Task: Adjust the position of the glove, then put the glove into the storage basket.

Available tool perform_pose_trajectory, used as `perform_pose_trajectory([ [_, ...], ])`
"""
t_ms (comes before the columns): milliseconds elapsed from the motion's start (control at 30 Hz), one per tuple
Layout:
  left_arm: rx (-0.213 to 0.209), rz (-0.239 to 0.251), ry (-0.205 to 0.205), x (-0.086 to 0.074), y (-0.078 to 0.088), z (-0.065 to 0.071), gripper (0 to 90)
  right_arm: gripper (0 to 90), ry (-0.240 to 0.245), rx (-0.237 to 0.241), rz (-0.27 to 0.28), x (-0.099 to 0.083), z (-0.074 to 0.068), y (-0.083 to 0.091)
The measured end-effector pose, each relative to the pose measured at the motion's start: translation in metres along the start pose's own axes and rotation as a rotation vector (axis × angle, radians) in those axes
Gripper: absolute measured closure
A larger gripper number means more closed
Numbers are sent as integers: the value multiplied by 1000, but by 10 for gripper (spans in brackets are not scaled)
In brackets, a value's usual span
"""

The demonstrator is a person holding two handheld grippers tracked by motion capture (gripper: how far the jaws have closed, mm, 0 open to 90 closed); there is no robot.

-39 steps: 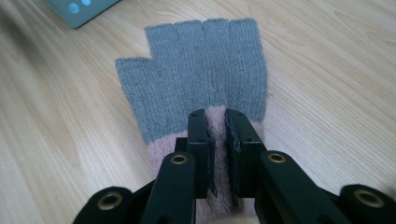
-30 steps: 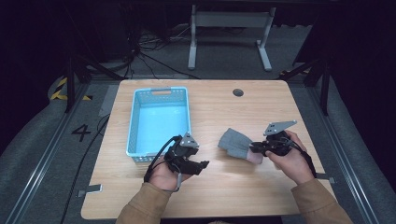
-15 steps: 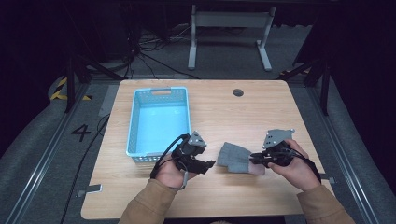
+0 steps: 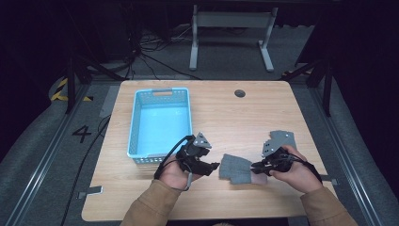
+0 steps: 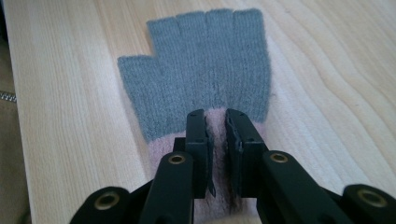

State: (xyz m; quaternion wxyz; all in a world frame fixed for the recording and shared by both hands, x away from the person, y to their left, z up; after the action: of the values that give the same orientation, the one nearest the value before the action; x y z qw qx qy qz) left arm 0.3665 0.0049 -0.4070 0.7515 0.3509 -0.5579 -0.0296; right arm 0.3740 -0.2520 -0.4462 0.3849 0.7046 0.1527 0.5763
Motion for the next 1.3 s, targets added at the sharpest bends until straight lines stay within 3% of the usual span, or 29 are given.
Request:
perform_pose_trajectory([
  [200, -3, -1, 3, 0, -1, -1, 403, 784, 18, 27, -5, -2, 0, -5],
  [400, -3, 2, 6, 0, -1, -1, 404, 726, 27, -52, 11, -5, 9, -6],
  [467, -4, 3, 6, 0, 0, -1, 404, 726, 31, -59, 17, -5, 10, -5],
  [567, -5, 1, 5, 0, 0, -2, 403, 729, 6, -94, 53, -3, 12, 2],
  [700, -4, 5, 9, 1, 1, -3, 403, 700, -46, -150, 93, 0, 15, 11],
  [767, -2, 11, 11, 2, 1, -4, 403, 648, -95, -210, 141, 1, 19, 22],
  [1167, -3, 11, 10, 2, 1, -4, 404, 583, -273, -406, 227, -7, 37, 52],
  [1300, -1, 8, 10, 1, 2, -4, 404, 568, -329, -445, 244, -12, 43, 58],
])
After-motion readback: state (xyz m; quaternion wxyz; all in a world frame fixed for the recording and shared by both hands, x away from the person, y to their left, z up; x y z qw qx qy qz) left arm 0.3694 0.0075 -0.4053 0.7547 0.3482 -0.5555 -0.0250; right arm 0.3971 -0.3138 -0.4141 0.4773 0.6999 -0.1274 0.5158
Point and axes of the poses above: each handheld gripper's, and its own axes: y roughly backward along the jaws, x roughly out of its top, z roughly to its right, the point moved 4 cm from there along -y, roughly forward along the jaws, and after that the axes turned 11 degrees about z, right-handed, at the moved point
